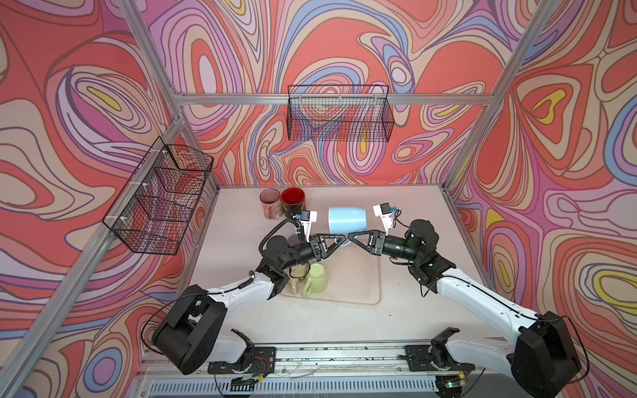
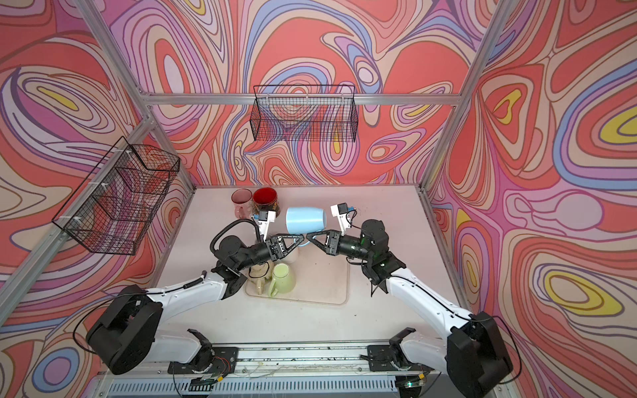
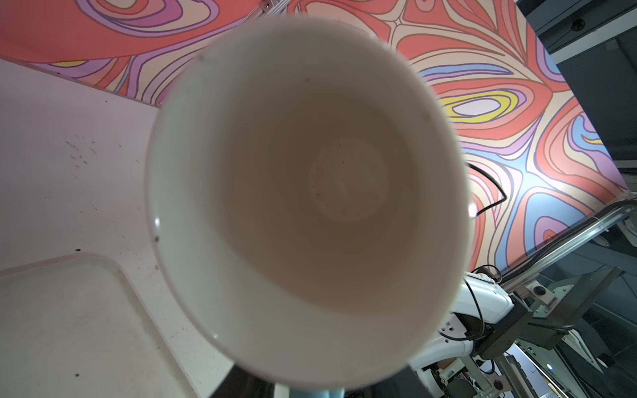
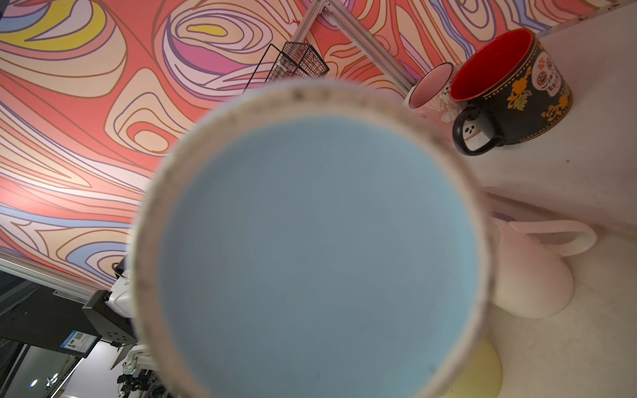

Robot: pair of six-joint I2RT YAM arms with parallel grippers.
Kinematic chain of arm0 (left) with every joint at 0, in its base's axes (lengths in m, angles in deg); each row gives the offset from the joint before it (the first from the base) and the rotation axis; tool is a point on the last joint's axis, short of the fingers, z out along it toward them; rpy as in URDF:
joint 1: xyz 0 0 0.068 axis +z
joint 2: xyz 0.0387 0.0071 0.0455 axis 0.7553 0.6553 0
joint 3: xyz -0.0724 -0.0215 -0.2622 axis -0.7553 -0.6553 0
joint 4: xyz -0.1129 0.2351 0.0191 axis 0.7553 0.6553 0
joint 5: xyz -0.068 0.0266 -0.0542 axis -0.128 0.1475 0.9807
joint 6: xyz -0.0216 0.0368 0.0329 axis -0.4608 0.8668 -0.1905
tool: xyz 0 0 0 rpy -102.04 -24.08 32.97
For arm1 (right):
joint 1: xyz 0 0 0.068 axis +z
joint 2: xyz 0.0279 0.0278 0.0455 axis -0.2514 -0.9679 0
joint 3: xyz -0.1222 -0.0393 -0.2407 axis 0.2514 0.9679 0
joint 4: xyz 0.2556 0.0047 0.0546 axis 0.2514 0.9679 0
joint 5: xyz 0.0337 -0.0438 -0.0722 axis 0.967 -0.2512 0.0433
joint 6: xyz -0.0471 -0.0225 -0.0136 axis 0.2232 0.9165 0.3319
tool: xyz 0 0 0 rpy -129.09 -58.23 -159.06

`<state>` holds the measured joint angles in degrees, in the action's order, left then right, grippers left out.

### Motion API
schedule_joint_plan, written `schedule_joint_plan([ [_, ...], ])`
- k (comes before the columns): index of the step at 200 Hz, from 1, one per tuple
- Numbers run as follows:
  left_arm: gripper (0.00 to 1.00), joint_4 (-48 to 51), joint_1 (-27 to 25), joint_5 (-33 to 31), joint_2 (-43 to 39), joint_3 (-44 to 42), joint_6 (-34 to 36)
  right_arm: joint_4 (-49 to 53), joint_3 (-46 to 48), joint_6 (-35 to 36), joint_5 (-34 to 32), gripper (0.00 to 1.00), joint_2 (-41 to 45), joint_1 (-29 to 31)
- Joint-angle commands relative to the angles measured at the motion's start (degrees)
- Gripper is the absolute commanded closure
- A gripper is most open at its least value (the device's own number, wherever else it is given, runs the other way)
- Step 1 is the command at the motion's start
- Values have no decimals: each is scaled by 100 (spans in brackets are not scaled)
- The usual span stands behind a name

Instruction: Turn the mug right side up

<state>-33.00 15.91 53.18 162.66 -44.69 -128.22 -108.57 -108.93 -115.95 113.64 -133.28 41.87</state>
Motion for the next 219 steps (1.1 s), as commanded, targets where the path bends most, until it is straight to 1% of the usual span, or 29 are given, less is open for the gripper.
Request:
schedule_joint_plan([
  [1, 69, -489, -43, -16, 40, 207, -42, -272, 88, 80, 147, 100, 91, -6],
  [19, 80, -448, -51, -153, 41, 145, -16, -297, 123, 97, 134, 100, 100, -6],
  [33, 95, -385, -52, -236, 28, 105, 22, -340, 172, 100, 129, 100, 132, -6],
  [40, 100, -336, -52, -265, 28, 95, 41, -349, 193, 109, 127, 100, 144, -6],
  [95, 100, -189, -52, -528, -26, -38, 160, -248, 303, 236, 86, 100, 163, -6],
  [106, 100, 28, -52, -620, -104, -45, 250, -178, 300, 281, 63, 88, 177, -6],
  [115, 100, 432, -52, -719, -204, 2, 392, -71, 291, 348, 18, 78, 194, -6],
  [133, 100, 1363, -49, -1014, -467, 81, 788, 203, 294, 524, -121, 63, 255, -6],
  [147, 100, 1921, -47, -1285, -680, 116, 1038, 356, 333, 633, -188, 54, 322, -6],
  [174, 100, 2954, -43, -1698, -989, 313, 1477, 660, 421, 808, -393, 48, 519, -5],
  [197, 100, 3858, -44, -2078, -1114, 620, 1825, 1012, 449, 1026, -628, 47, 739, -6],
  [219, 100, 4892, -43, -2498, -1027, 1083, 2197, 1252, 475, 1218, -810, 47, 934, -6],
])
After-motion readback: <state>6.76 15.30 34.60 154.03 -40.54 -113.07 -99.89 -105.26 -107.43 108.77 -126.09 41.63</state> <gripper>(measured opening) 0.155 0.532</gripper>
